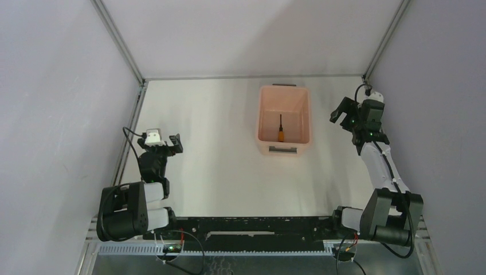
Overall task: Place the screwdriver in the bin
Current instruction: Reset both arms
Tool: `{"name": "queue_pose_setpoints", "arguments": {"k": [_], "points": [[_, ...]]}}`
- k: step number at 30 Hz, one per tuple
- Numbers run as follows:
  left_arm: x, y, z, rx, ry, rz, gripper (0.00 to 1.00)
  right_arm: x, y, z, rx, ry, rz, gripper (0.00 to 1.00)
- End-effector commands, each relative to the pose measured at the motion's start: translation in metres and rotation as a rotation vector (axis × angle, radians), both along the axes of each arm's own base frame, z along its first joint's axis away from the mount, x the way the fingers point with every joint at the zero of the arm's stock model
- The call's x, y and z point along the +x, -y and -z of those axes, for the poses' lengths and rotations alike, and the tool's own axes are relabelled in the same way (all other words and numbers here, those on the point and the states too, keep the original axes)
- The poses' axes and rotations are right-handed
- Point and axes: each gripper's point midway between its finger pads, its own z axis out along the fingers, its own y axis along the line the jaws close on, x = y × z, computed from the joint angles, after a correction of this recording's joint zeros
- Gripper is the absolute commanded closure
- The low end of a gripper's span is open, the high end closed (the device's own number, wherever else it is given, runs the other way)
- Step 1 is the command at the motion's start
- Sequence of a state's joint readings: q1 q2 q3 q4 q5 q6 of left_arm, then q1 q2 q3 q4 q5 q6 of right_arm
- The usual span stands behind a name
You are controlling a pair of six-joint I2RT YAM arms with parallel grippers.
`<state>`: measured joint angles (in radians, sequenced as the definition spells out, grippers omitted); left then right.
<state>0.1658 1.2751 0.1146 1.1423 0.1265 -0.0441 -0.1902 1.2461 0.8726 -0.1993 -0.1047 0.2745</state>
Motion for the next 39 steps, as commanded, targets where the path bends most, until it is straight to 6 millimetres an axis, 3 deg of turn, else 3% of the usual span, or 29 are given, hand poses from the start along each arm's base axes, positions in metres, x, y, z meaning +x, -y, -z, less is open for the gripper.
{"name": "queue_pose_setpoints", "arguments": {"k": [1,4,9,29,34,39], "points": [[0.008,0.000,-0.021,0.022,0.063,0.005,0.02,0.007,-0.008,-0.040,-0.132,0.198,-0.039,0.00],[0.008,-0.001,-0.022,0.022,0.064,0.002,0.02,0.005,-0.015,-0.049,-0.200,0.317,-0.044,0.00],[0.008,0.000,-0.022,0.022,0.064,0.003,0.02,0.001,-0.024,-0.035,-0.307,0.351,-0.062,0.00],[0.008,0.000,-0.022,0.022,0.064,0.002,0.02,0.005,-0.043,-0.011,-0.115,0.207,-0.069,0.00],[0.007,0.000,-0.022,0.023,0.064,0.003,0.02,0.008,-0.042,-0.018,-0.090,0.232,-0.041,0.00],[0.008,0.000,-0.022,0.022,0.064,0.002,0.02,0.013,-0.029,-0.029,-0.078,0.229,0.059,0.00]]}}
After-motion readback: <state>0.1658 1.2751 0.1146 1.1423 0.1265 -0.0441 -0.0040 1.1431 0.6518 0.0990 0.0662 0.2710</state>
